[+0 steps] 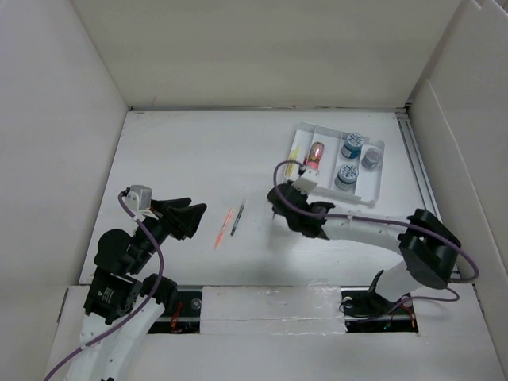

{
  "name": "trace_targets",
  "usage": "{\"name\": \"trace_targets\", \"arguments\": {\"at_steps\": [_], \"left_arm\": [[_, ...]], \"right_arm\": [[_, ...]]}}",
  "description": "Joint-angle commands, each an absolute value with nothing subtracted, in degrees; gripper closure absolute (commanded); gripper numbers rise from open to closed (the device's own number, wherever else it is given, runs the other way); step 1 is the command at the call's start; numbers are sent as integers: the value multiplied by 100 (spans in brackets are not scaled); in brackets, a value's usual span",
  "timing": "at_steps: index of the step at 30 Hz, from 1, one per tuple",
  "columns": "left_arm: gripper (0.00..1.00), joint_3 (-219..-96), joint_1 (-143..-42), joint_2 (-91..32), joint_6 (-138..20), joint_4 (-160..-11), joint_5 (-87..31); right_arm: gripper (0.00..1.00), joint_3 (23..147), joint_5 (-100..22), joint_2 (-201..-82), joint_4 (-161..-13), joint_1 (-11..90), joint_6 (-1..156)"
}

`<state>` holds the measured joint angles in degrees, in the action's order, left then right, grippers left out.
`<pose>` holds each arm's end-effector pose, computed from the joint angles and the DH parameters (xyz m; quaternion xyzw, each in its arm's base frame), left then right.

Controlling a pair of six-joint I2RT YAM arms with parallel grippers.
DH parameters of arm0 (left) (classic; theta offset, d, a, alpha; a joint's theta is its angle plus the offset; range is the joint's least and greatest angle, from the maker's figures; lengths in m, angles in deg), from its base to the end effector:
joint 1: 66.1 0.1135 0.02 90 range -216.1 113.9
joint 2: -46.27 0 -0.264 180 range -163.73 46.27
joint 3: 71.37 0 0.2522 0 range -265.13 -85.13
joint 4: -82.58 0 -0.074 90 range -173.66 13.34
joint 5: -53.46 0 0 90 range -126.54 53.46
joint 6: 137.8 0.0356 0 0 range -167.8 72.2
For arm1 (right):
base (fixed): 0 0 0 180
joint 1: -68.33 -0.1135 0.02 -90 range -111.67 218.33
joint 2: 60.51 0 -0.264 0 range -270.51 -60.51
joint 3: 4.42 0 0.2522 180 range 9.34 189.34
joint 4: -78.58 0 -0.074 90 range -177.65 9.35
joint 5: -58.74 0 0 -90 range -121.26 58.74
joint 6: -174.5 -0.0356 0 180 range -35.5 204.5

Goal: Organize the desk

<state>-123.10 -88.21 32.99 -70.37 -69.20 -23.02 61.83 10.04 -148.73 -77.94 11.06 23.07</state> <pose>0.0594 -0.0331 0.3503 0.0878 0.6371 -0.3595 0.6761 0.1908 0.2534 0.2112 0.1650 0.8605 0.1388 0.4616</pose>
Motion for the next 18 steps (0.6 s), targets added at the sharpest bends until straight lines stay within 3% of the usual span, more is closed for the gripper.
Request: {"name": "trace_targets", "arguments": {"at_steps": [1, 6, 12, 13, 14, 18], "left_arm": [[47, -12292, -8825, 3335, -6969, -7109, -2274], [47, -12292, -8825, 3300, -6977, -7118, -2292], [47, -12301, -8825, 3265, -6977, -7100, -2300], [47, -12301, -8825, 3273, -6977, -7100, -2309], [47, -12310, -8825, 3265, -6969, -7083, -2301], [47, -12292, -8825, 3317, -6977, -7109, -2292]], "right_arm": [[91, 6146, 356, -14532, -9298, 2032, 3613], [90, 7363, -550, -15497, -9302, 3403, 4239], [90, 8597, -1016, -16685, -8784, 3985, 4328], [91, 8624, -1086, -16677, -8583, 3986, 4206], [100, 8268, -1183, -16381, -8912, 3899, 4144], [100, 7483, -851, -15888, -9688, 3678, 4275]]}}
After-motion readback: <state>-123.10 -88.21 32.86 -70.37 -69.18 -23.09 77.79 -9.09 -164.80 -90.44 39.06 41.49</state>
